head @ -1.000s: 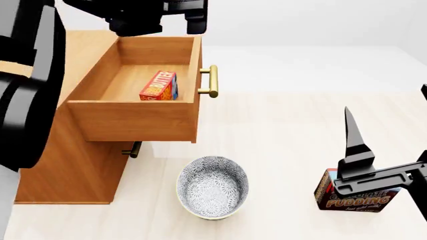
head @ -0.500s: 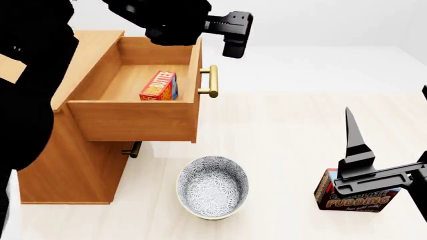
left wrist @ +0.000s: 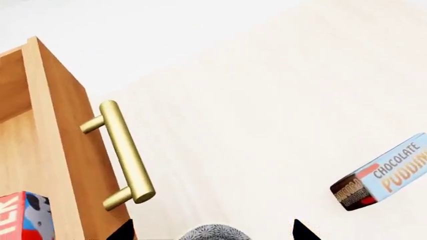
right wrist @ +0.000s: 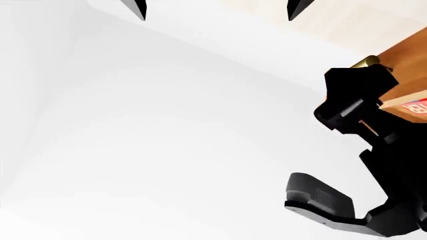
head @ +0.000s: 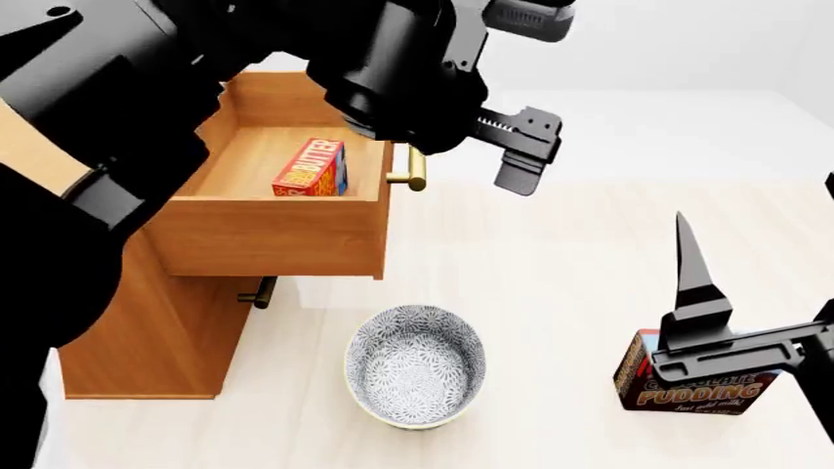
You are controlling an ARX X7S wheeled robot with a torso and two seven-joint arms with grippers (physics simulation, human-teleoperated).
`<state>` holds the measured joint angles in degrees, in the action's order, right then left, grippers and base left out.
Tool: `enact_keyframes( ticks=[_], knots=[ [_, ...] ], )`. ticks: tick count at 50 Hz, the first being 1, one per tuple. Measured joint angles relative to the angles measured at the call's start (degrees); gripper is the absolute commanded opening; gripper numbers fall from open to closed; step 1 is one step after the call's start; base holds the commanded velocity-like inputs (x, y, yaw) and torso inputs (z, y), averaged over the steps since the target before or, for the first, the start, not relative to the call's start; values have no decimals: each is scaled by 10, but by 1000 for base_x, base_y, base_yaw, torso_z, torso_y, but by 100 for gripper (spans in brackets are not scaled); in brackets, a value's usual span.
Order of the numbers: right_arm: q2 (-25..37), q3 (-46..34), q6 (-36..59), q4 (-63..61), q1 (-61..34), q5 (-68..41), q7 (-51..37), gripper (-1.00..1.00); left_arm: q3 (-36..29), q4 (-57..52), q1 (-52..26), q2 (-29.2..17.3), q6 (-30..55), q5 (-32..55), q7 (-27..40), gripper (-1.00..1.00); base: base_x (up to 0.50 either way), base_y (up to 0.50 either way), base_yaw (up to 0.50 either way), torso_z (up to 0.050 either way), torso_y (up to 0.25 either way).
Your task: Put the butter at the back in the top drawer of the cabinet and close it.
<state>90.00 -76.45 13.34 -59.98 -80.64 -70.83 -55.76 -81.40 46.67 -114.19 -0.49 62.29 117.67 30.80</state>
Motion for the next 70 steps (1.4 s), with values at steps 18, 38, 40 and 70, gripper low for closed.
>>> enact_keyframes(
  ticks=[18,38,40,70],
  knots=[
    [0,-3,-8,0,9,10,-2,100,-59,-97,14,4,-66,76,156,100,0,0,0,0,0],
    [0,-2,-6,0,13,13,6,100,-97,-162,25,5,-103,84,257,100,0,0,0,0,0],
    [0,-1,-5,0,13,13,6,100,-98,-165,28,5,-105,83,261,100,0,0,0,0,0],
    [0,5,1,0,15,12,14,100,-102,-156,69,5,-97,49,271,100,0,0,0,0,0]
  ],
)
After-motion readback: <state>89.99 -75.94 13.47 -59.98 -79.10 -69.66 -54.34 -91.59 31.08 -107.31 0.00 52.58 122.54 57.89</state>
